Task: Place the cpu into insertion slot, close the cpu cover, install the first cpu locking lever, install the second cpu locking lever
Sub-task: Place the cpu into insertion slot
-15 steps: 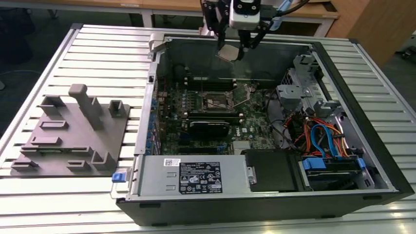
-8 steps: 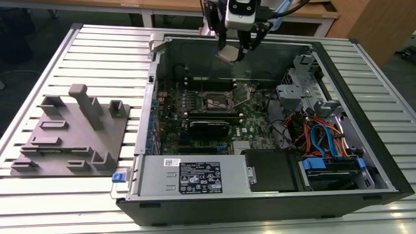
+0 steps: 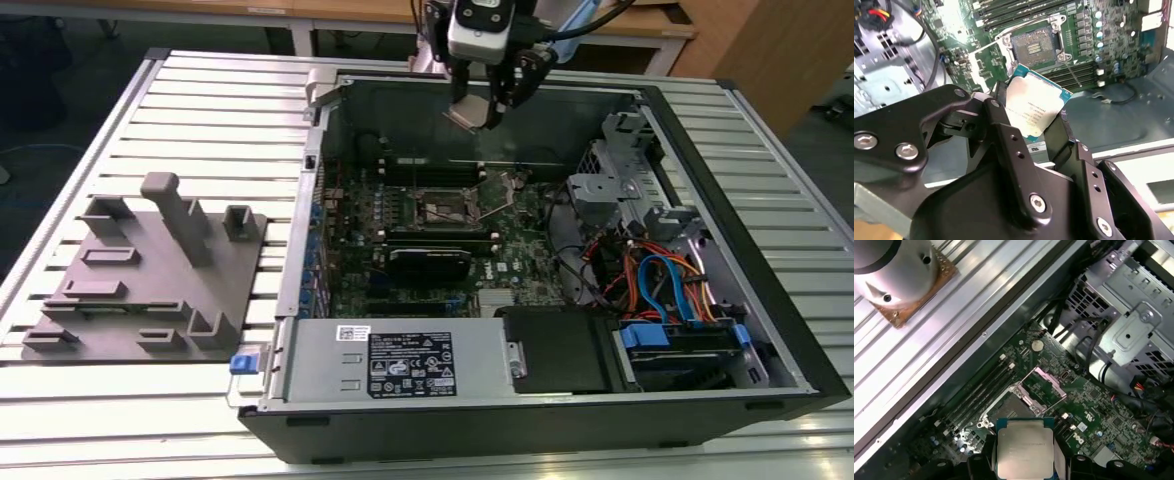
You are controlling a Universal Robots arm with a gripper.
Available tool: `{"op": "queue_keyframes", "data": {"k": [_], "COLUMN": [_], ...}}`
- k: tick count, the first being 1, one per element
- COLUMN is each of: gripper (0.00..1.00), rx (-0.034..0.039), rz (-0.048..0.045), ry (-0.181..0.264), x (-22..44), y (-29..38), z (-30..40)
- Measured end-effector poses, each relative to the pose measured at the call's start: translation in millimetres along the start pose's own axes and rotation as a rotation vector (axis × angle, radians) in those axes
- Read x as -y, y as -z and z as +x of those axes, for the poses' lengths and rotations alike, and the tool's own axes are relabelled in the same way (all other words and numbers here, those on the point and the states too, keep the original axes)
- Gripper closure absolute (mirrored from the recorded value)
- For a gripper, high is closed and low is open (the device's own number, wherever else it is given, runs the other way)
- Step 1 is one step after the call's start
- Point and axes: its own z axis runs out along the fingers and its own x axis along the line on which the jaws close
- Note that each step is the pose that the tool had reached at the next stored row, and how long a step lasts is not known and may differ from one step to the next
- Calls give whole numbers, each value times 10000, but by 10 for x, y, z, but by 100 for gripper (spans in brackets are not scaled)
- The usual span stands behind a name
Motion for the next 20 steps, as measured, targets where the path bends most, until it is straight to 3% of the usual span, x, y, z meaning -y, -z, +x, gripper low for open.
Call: {"op": "queue_keyframes", "data": {"k": [6,20], "gripper": [46,46], "rx": [82,88], "rz": [-12,-14], "ry": [-887,-956], "x": [1,1], "y": [-5,-6], "z": [0,0]}}
